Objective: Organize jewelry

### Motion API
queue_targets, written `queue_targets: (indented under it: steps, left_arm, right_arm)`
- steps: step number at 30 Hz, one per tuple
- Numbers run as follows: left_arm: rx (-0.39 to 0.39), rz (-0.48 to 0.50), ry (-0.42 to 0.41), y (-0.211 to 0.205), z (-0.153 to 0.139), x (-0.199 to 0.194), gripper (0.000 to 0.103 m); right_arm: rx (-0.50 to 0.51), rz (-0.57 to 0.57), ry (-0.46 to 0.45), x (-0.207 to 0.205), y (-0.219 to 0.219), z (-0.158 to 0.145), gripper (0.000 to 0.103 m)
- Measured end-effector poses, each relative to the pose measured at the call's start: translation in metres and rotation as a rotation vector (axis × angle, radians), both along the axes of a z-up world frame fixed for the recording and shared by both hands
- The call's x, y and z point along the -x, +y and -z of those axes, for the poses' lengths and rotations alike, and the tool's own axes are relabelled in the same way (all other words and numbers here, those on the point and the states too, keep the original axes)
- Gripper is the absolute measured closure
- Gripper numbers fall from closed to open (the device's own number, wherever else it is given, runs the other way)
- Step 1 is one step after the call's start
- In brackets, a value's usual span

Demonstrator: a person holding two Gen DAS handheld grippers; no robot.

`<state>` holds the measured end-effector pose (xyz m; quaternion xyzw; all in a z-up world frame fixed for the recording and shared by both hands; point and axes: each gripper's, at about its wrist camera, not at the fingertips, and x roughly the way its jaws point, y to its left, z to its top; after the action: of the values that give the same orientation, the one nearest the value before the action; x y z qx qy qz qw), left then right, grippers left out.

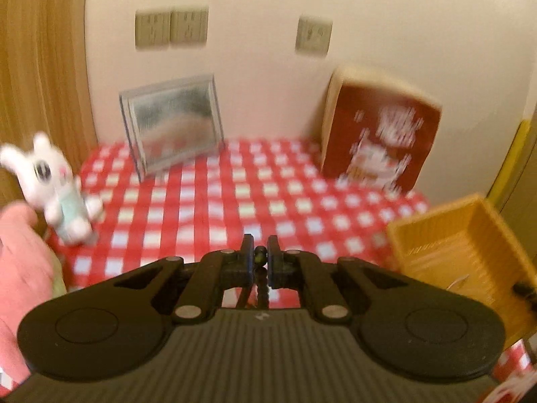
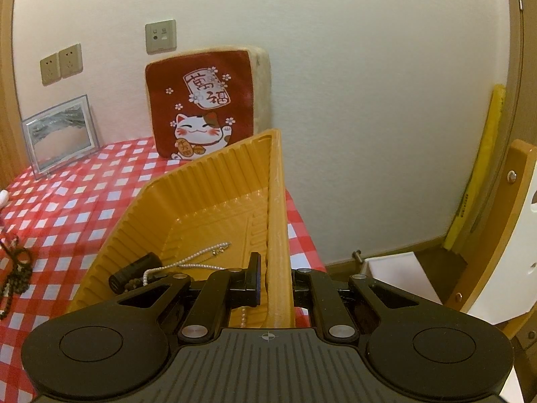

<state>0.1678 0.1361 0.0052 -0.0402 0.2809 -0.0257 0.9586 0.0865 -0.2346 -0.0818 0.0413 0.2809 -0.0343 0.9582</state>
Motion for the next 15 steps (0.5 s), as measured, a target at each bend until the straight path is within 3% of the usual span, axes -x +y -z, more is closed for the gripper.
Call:
queue_targets:
  steps: [9,15]
  left_arm:
    - [-0.005,0.077,-0.162,-0.012,-0.094,0.025,0.097]
    - [-0.006,0.139,-0.267,-0.029,-0.141,0.035,0.097]
  right_arm:
    - [-0.008,-0.009,-0.011,0.003,-0.002,-0.002,0.094]
    - [-0.009,-0.009,-0.010,0.003,-0.002,-0.002,0.094]
